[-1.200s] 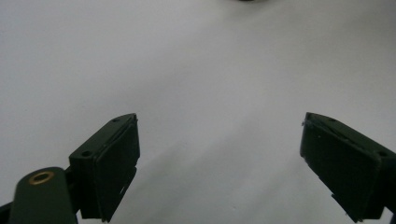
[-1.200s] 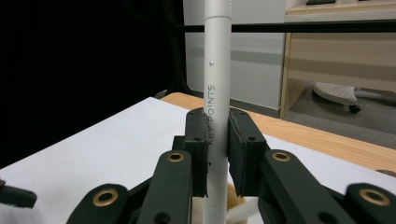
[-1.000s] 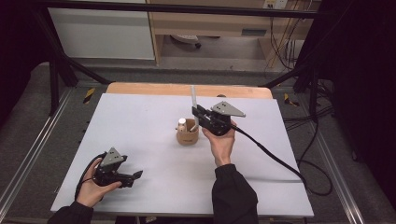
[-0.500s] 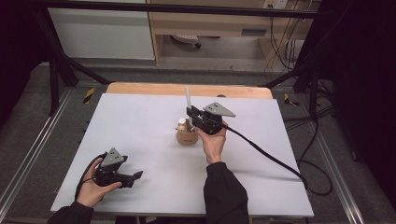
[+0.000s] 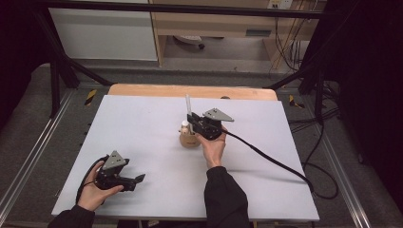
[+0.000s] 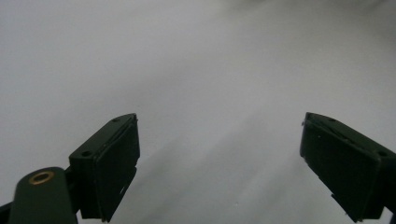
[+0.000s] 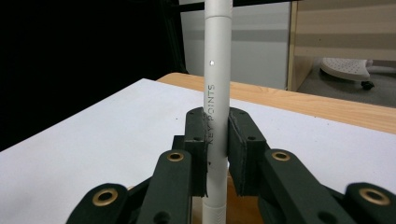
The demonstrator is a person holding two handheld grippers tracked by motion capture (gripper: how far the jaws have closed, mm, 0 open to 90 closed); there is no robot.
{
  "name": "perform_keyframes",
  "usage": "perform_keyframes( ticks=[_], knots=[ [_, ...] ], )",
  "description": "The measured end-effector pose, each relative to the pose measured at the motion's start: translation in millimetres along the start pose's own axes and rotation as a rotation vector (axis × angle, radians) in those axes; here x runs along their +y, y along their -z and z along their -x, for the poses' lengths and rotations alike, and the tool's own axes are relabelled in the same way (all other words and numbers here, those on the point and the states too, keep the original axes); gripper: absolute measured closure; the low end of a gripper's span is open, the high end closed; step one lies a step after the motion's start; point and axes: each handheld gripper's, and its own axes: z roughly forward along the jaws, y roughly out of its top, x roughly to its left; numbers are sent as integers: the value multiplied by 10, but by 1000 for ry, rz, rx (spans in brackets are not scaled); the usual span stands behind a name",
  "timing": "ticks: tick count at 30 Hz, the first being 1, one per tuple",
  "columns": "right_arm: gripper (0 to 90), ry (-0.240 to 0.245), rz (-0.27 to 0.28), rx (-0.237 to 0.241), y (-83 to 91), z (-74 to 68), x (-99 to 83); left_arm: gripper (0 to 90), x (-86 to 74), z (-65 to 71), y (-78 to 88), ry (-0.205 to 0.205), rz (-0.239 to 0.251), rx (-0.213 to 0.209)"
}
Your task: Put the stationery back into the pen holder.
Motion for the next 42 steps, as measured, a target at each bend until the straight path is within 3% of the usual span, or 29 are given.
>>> perform_keyframes(
  ticks=[9, 27, 34, 42],
  knots=[
    [788, -39, 17, 16, 26, 22, -49, 121, -1, 3, -4, -5, -2, -2],
    [788, -11, 39, 7, 49, 35, -52, 121, -3, 6, -13, -8, -6, -1],
    [789, -25, 80, -8, -15, 75, -20, 122, -5, 5, -16, -9, -8, -2],
    [789, 3, 67, -25, -115, 67, -58, 122, -6, 5, -15, -10, -7, -2]
  ],
)
